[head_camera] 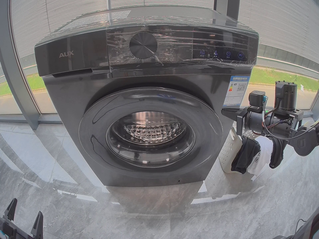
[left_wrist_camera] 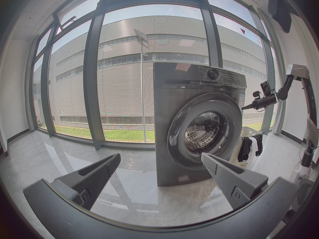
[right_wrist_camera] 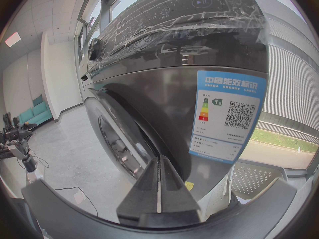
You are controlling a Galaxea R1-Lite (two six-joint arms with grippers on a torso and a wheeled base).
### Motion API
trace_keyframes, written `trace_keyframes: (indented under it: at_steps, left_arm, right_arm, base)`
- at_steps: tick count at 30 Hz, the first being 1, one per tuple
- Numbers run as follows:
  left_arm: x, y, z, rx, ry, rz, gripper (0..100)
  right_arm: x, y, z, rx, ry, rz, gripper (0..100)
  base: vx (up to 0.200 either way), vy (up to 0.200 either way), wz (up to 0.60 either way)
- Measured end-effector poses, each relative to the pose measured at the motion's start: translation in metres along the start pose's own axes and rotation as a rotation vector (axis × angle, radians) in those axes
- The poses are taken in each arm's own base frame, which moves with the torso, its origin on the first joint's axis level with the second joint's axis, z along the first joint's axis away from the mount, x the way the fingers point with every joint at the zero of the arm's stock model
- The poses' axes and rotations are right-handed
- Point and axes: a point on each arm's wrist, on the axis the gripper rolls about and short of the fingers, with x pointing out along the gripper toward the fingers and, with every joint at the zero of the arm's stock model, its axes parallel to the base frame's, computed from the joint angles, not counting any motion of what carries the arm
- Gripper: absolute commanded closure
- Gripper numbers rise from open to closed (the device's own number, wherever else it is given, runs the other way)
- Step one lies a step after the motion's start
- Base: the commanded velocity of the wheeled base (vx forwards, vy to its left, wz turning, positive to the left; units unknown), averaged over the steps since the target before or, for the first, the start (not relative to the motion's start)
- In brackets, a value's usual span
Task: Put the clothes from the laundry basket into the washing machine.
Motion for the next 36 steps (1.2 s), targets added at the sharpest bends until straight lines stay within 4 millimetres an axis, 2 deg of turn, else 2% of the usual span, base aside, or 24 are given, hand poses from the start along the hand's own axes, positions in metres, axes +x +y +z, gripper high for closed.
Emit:
trace_keyframes:
  at_steps: [6,16,25,36]
  left_arm:
    - [0.0,0.0,0.0,0.0,0.0,0.0,0]
    - [0.0,0.0,0.0,0.0,0.0,0.0,0]
    - [0.0,0.0,0.0,0.0,0.0,0.0,0]
    - [0.0,0.0,0.0,0.0,0.0,0.0,0]
  right_arm:
    - [0.013,-0.003,-0.001,-0.001,-0.004,0.001,100]
    - [0.022,-0.004,-0.007,0.004,0.016,0.007,100]
    - [0.022,-0.001,-0.01,0.003,0.027,0.016,100]
    - [0.019,0.01,-0.014,-0.001,0.042,0.052,100]
  base:
    - [0.0,0.0,0.0]
    - [0.0,0.0,0.0]
    - [-0.2,0.0,0.0]
    - [0.0,0.0,0.0]
